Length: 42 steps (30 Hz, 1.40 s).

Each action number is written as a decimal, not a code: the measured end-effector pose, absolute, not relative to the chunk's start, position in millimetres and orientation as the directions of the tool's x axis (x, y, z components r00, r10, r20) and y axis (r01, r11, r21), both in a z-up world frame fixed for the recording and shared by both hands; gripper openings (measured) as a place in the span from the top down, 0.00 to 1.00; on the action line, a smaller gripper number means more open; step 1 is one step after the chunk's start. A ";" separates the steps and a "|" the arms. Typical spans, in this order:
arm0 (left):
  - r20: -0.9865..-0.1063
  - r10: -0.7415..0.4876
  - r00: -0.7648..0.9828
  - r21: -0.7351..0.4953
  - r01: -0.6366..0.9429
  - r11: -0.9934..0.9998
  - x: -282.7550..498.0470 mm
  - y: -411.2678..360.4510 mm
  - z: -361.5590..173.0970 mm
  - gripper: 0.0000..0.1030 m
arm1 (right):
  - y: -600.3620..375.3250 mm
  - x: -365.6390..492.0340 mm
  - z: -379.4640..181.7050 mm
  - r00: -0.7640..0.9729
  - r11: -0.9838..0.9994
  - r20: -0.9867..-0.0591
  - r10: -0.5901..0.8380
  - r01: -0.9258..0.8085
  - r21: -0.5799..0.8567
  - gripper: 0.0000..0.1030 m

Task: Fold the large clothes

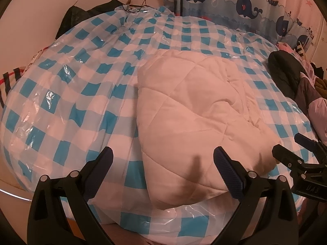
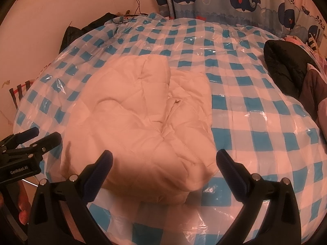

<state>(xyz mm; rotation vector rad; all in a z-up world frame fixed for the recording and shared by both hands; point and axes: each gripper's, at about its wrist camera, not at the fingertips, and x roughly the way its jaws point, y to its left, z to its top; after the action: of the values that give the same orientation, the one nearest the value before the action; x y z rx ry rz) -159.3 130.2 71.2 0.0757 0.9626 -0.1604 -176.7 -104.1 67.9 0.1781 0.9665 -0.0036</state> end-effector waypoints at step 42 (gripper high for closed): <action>-0.848 -0.143 0.510 -0.057 0.180 0.982 -152.0 134.5 57.1 0.08 | -97.8 -177.3 67.1 0.575 0.984 -0.814 0.083 0.081 0.157 0.05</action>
<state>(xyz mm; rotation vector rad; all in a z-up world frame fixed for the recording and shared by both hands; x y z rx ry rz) -152.0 134.5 57.1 0.0407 1.0170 -0.1945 -177.3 -97.8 67.1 0.1853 0.9603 0.0008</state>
